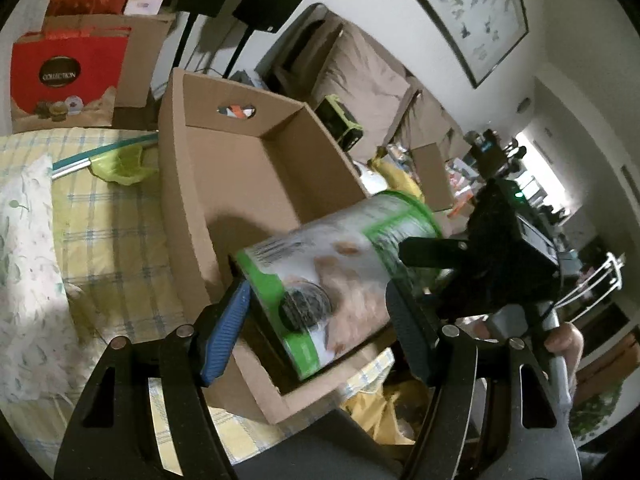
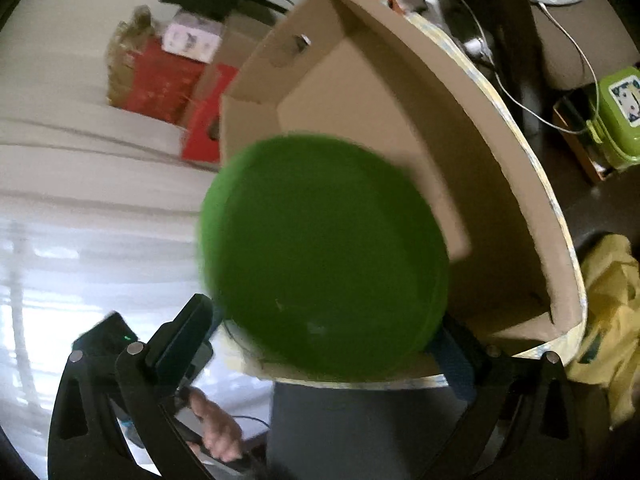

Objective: Organize objects
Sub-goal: 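Lower the canister into the cardboard box and open the right gripper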

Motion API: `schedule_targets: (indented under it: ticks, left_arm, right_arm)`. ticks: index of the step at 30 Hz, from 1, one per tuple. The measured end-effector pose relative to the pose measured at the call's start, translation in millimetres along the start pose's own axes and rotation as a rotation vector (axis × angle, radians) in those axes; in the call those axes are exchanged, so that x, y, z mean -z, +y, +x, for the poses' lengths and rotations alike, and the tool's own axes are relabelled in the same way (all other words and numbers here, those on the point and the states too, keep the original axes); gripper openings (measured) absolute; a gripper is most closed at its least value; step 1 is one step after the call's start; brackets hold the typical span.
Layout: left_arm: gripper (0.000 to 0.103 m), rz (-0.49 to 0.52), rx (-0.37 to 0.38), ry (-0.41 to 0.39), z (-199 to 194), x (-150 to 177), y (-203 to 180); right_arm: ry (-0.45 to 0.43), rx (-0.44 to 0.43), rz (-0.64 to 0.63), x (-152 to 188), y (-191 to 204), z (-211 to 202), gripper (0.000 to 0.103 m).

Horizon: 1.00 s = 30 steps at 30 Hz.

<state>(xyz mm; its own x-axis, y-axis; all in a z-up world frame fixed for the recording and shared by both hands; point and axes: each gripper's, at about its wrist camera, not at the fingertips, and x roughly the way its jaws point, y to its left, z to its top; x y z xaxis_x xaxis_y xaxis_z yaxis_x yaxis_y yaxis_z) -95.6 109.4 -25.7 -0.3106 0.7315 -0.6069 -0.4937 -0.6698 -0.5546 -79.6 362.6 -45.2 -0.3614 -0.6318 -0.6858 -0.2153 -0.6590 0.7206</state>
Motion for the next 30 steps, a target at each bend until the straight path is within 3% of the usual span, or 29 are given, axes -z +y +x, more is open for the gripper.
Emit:
schedule_targets:
  ticks: [10, 13, 17, 23, 30]
  left_arm:
    - [0.067, 0.002, -0.045, 0.0, -5, -3, 3]
    - [0.071, 0.003, -0.077, -0.002, -10, -5, 5]
    - [0.087, 0.011, -0.182, -0.021, -25, -10, 7]
    - [0.097, 0.045, -0.341, -0.05, -50, -12, 12]
    - [0.099, 0.071, -0.445, -0.042, -71, -9, 22]
  right_arm:
    - [-0.018, 0.095, -0.12, 9, 22, -7, 0.102]
    - [-0.038, 0.133, -0.16, 11, 28, -7, 0.102]
    - [-0.076, 0.19, -0.233, 16, 42, -7, 0.102]
    - [-0.173, 0.312, -0.412, 27, 76, 1, 0.102]
    - [-0.215, 0.345, -0.52, 37, 101, 13, 0.102]
